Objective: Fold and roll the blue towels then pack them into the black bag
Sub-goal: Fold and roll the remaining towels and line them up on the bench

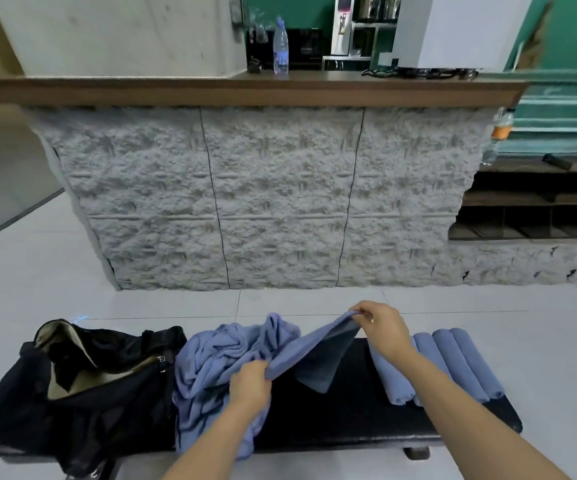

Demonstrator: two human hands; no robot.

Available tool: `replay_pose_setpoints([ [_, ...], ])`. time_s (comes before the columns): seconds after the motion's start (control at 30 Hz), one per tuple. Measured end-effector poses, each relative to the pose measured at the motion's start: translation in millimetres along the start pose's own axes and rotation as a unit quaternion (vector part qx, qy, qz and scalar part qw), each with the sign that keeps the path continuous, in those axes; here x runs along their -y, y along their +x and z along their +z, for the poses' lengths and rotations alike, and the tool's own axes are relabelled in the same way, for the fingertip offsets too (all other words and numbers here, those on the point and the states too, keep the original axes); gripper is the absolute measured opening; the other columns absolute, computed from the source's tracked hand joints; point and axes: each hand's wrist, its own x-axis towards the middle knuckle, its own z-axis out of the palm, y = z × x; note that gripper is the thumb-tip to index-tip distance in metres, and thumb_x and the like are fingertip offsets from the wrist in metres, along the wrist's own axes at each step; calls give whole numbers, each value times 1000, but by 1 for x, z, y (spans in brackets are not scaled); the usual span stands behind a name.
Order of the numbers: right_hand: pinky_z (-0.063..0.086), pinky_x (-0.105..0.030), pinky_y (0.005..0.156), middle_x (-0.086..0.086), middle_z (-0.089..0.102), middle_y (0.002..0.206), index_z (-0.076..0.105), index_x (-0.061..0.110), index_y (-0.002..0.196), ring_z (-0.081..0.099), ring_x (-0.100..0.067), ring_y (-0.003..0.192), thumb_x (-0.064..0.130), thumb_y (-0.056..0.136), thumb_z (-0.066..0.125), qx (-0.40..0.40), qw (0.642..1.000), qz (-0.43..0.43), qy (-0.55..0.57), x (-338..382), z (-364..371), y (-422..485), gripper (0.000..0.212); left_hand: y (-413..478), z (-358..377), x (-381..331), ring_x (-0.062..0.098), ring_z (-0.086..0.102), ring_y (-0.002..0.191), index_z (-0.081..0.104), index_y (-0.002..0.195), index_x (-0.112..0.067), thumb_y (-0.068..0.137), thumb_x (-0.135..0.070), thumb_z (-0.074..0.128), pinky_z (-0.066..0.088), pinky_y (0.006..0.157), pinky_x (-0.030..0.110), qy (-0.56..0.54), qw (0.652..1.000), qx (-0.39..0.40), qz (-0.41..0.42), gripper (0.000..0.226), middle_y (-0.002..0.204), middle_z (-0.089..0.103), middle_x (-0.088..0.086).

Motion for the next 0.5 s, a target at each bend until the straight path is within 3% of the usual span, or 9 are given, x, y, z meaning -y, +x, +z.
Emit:
replay_pose_setpoints([
  [0.07,51,-37,71,8,69,81,58,43,74,62,-16,78,17,91,54,1,1000,15,3,-10,-8,3,31,1,2,7,30,57,75,30,61,-19,92,-9,42,33,61,28,25,999,26,-4,35,60,35,2],
  [0.17,53,-40,71,8,69,79,60,41,74,63,-16,76,16,91,55,21,999,28,2,-28,-2,4,30,2,8,14,16,29,52,27,59,-17,92,-7,41,28,62,26,45,996,73,23,37,58,28,3],
  [0.3,52,-39,72,5,69,78,60,37,74,63,-19,78,12,92,55,29,998,47,26,-46,20,-1,31,5,13,21,20,28,57,38,61,-16,91,-17,49,25,61,26,41,989,114,89,33,56,28,3],
  [0.4,49,-36,69,5,64,75,60,34,81,59,-17,72,12,94,51,40,996,73,-13,-53,34,-1,27,6,5,24,20,31,63,29,58,-20,92,-18,51,24,59,27,-2,992,79,95,40,55,26,2],
  [0.5,45,-30,84,7,63,114,60,33,117,55,-16,104,14,91,47,81,976,48,-198,-42,57,2,35,5,-4,18,18,34,60,42,65,-20,95,-20,50,26,60,29,-73,991,43,108,31,55,34,-1],
])
